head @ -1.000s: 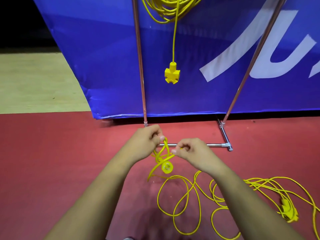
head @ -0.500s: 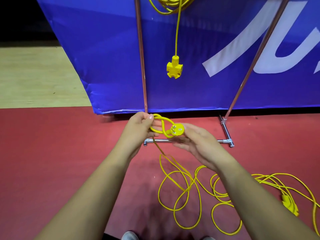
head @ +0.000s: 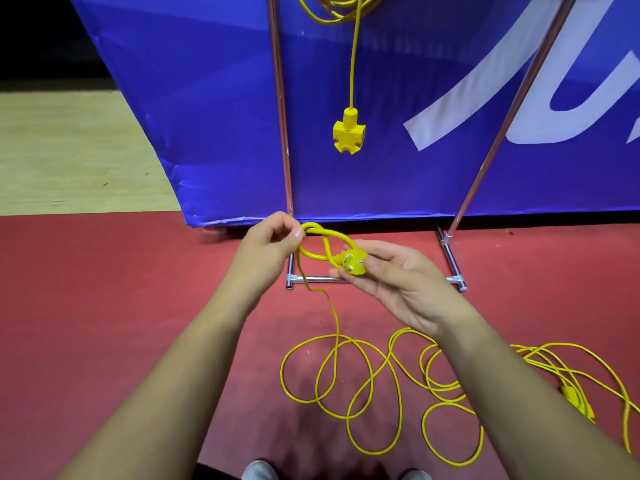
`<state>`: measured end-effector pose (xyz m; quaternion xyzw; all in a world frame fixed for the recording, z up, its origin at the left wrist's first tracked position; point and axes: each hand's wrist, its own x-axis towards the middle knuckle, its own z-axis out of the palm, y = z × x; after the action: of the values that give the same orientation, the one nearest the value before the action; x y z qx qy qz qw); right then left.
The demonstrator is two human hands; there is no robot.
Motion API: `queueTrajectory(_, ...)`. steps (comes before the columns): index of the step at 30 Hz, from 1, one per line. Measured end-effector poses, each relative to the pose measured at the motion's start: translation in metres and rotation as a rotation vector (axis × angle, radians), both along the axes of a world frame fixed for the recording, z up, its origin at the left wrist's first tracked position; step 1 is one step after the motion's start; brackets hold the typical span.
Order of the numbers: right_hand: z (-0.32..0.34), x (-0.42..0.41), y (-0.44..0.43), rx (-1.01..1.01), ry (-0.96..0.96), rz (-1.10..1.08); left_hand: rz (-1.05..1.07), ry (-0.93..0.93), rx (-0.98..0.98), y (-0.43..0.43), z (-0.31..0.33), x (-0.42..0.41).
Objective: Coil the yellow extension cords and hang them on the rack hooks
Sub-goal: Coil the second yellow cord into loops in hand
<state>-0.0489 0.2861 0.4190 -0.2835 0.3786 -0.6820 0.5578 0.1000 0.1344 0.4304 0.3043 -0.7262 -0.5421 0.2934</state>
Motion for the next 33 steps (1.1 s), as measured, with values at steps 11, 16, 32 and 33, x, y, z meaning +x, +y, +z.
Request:
queueTrajectory(11,-0.004,0.0,-0.011,0.181,0.595,-0.458,-0.305,-0.057,0.034,0.012,-0.004,0.0)
queueTrajectory(16,-0.003,-0.002,-0.013,0.145,0.501,-0.496,-0.349,-0.059,0.104,0.019,-0.005,-0.008)
queueTrajectory(32,-0.012,-0.004,-0.014,0.243,0.441,-0.397,-0.095,0.005,0.121,0.009,-0.012,-0.005)
queueTrajectory(33,-0.012,-0.004,-0.013,0.254,0.43,-0.375,-0.108,0.017,0.094,0.008,-0.01,-0.004)
